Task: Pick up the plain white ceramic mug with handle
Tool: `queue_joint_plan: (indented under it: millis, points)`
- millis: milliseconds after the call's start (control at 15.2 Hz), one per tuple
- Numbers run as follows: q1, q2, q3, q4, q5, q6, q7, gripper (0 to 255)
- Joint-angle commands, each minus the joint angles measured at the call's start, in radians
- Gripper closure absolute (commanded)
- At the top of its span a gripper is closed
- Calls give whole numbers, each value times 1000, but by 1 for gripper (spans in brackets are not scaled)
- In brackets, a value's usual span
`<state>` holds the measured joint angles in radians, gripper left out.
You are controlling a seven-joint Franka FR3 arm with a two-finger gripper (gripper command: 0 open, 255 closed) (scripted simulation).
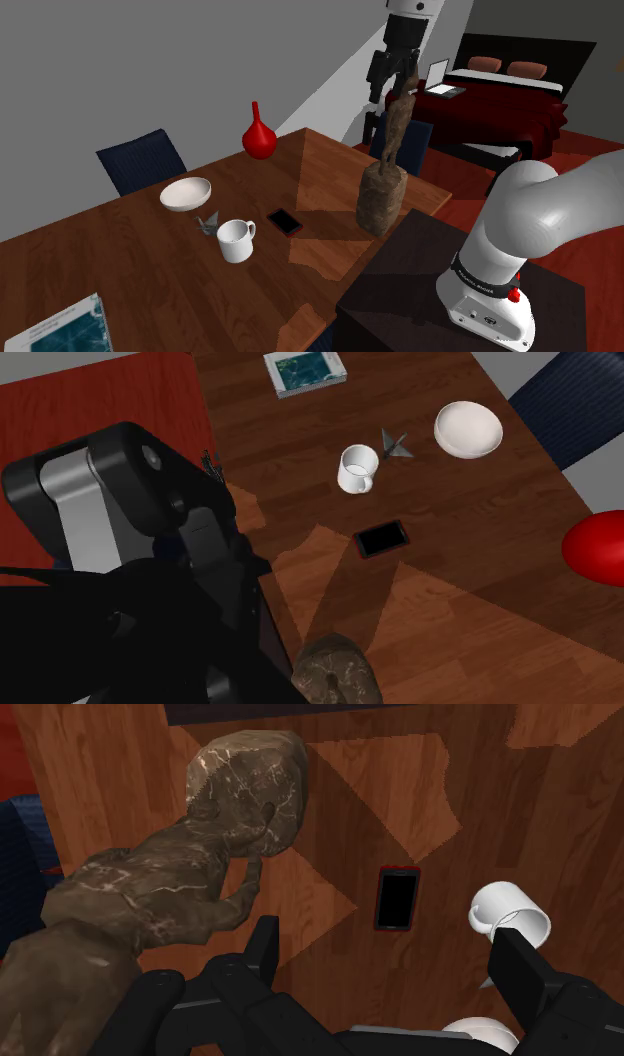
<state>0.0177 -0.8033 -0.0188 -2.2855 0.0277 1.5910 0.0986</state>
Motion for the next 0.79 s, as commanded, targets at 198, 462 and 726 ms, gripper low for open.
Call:
queue_joint_plan:
  millis: [198, 462, 726]
  points:
    - [11, 48, 43, -36, 23, 81, 45, 0]
    - [25, 131, 99, -65, 47, 190, 103, 0]
    - [37, 233, 156, -73, 64, 297, 162, 0]
